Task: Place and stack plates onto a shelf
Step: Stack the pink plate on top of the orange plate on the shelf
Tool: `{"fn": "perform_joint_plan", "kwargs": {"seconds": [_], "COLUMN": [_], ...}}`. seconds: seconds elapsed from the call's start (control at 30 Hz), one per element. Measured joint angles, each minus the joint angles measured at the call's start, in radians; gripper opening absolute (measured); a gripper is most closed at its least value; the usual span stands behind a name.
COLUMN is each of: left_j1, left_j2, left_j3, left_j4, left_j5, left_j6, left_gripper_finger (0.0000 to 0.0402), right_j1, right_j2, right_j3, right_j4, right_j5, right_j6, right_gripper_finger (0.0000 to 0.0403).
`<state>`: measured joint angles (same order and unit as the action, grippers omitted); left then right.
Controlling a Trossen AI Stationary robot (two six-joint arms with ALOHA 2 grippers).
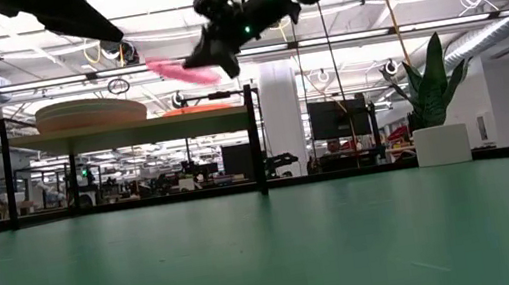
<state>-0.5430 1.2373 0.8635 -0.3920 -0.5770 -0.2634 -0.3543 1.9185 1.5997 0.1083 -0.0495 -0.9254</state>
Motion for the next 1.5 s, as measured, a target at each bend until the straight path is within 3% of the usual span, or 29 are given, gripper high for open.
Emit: {"fn": "perform_joint_plan", "kwargs": {"seconds": [0.9,1.5], "left_j1": [-0.001,-0.001], "left_j2": [0.0,0.0], "left_j3": [0.0,0.0], "left_j4": [0.002,0.0], "left_j5": [0.001,0.002], "left_j6": [-0.007,-0.005], "left_gripper_finger": [0.0278,0.0278], "right_j1": [-0.011,0.005], "right_j2": [0.056,0.034], "right_j3": [0.0,0.0], "right_j4": [-0.154,-0.143], "right_j5": [0.022,0.025], "right_j6": [0.077,0.105], "right_gripper_finger": [0.0001,0.0083]}}
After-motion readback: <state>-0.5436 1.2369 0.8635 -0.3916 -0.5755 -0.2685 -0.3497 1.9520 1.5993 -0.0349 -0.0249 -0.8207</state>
